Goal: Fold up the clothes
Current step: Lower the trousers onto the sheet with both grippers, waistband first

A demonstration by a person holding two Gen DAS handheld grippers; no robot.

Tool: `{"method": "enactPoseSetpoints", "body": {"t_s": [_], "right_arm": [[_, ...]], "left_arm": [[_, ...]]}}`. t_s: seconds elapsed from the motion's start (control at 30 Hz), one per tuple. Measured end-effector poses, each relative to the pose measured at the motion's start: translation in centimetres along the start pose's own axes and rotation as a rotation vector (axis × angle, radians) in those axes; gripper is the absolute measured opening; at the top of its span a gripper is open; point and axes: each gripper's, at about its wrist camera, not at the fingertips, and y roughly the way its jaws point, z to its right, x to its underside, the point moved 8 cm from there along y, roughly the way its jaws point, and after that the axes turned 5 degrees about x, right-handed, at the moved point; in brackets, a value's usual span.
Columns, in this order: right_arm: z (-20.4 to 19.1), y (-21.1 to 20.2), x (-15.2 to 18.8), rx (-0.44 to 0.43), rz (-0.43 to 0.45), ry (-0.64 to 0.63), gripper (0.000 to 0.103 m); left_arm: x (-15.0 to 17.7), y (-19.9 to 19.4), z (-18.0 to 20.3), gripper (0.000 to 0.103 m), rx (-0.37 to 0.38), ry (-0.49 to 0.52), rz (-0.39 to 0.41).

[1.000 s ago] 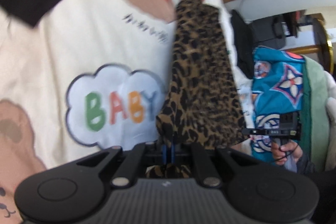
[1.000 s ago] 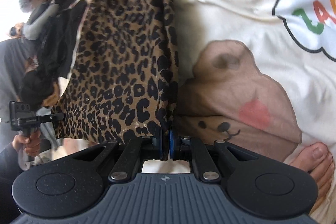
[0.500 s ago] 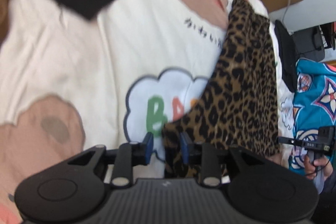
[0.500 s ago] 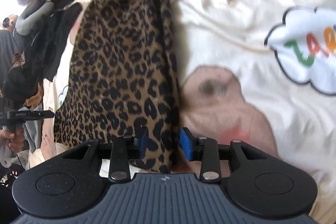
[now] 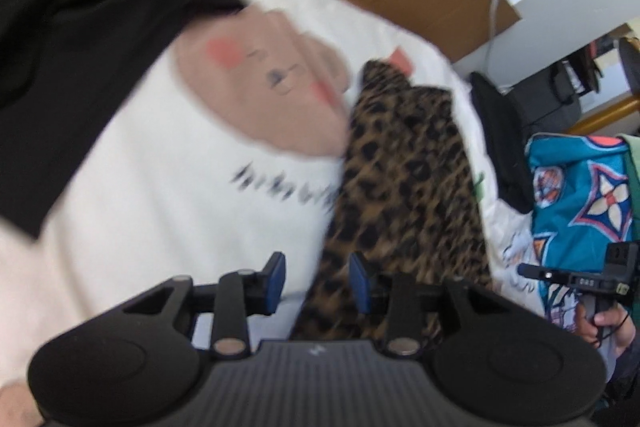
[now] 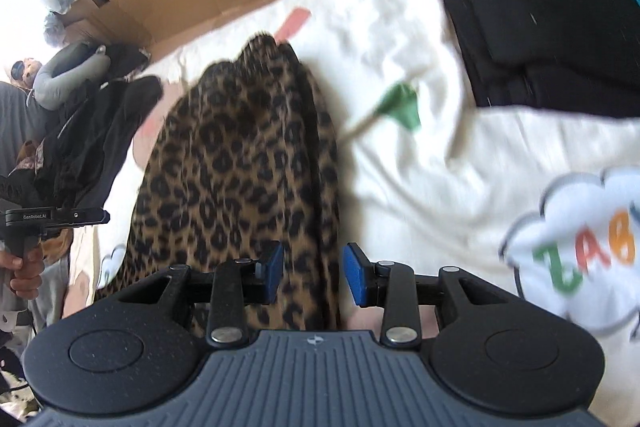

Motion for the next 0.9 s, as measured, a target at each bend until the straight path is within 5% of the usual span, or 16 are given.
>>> {"method": "enactPoseSetpoints", "body": {"t_s": [0.27, 0.37, 0.6, 0.63, 0.7, 0.9], "right_arm": [[-1.7, 2.1, -4.0, 0.002, 0.063, -0.057, 0.038], [-2.5, 3.6, -4.9, -0.004, 0.066, -0.082, 0.038], [-3.4, 8.0, -5.1, 0.023, 0.014, -0.133, 0.037], [-3.4, 8.6, -5.1, 0.028, 0.001, -0.138, 0.034], [-3.3, 9.8, -5.1, 0.036, -0.022, -0.145, 0.006], [-2.1, 9.0, -5.7, 0.053, -0.012, -0.118, 0.0]], "left_arm": [[-3.2, 3.6, 3.9, 0.027, 0.024, 0.13, 0.044], [-3.9, 4.9, 5.0, 0.012, 0.021, 0.171, 0.058], [-4.9, 7.8, 6.5, 0.01, 0.003, 0.263, 0.048], [-5.0, 8.4, 6.3, 0.01, -0.023, 0.274, 0.045], [-4.8, 9.6, 6.0, 0.01, -0.056, 0.303, 0.031], [-4.4, 11.9, 5.3, 0.01, -0.104, 0.319, 0.009]]}}
